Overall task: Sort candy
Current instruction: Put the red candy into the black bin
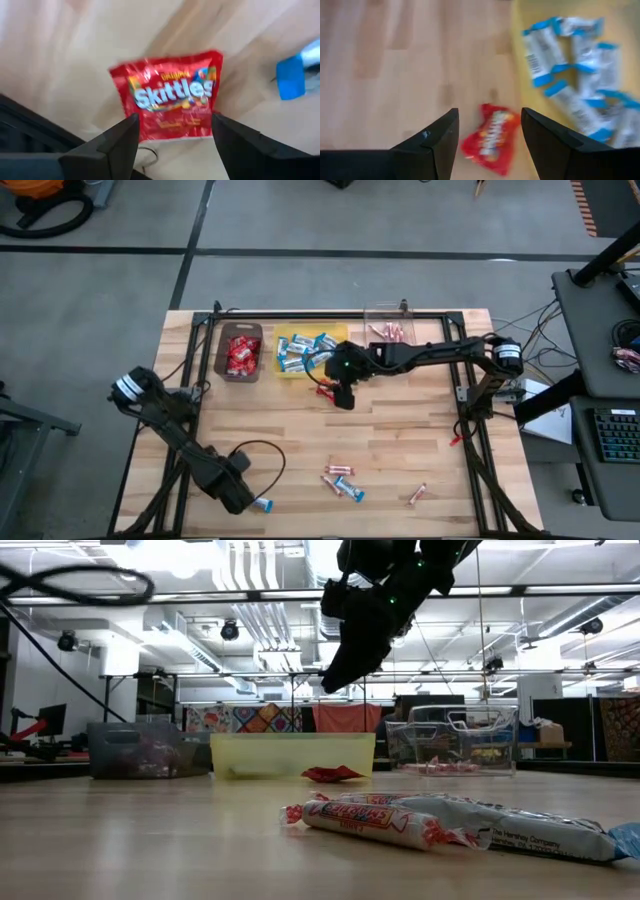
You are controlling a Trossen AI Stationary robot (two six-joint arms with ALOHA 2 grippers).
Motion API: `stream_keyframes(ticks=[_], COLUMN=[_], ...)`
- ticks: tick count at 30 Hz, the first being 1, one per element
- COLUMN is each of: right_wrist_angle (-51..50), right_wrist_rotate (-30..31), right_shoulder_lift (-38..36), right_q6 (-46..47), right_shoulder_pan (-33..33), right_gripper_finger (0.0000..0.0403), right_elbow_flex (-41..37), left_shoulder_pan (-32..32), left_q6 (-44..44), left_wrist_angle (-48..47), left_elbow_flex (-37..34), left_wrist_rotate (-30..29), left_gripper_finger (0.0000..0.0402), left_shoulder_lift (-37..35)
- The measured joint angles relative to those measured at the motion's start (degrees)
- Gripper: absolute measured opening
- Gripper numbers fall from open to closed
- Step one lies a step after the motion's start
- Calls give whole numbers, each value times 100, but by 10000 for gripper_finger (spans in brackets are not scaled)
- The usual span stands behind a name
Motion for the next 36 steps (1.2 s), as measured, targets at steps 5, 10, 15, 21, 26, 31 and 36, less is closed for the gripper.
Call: stream_keyframes(ticks=[5,10,15,21,26,31,36], right_wrist_angle=[-267,-109,503,1563,2270,2994,3501], right_wrist_rotate=[-196,248,690,692,709,1119,1193], right_shoulder_lift=[51,51,51,94,94,165,413], right_q6=[679,1287,1618,1656,1688,1643,1549], right_shoulder_pan=[138,314,379,413,479,562,566], right_gripper_finger=[205,202,192,187,187,187,187], right_elbow_flex=[-153,-491,-1005,-1596,-1976,-2250,-2327], left_shoulder_pan=[2,2,5,123,311,525,688], left_q6=[280,735,1516,2965,4055,4594,4750], left_wrist_angle=[-185,-242,-321,-384,-385,-323,375], left_elbow_flex=[263,526,895,1347,1478,1203,347], left_wrist_rotate=[-535,-1260,-2455,-4270,-5327,-5774,-5896], left_gripper_finger=[221,216,211,200,187,171,154], left_shoulder_lift=[-125,-206,-272,-276,-356,-642,-1261])
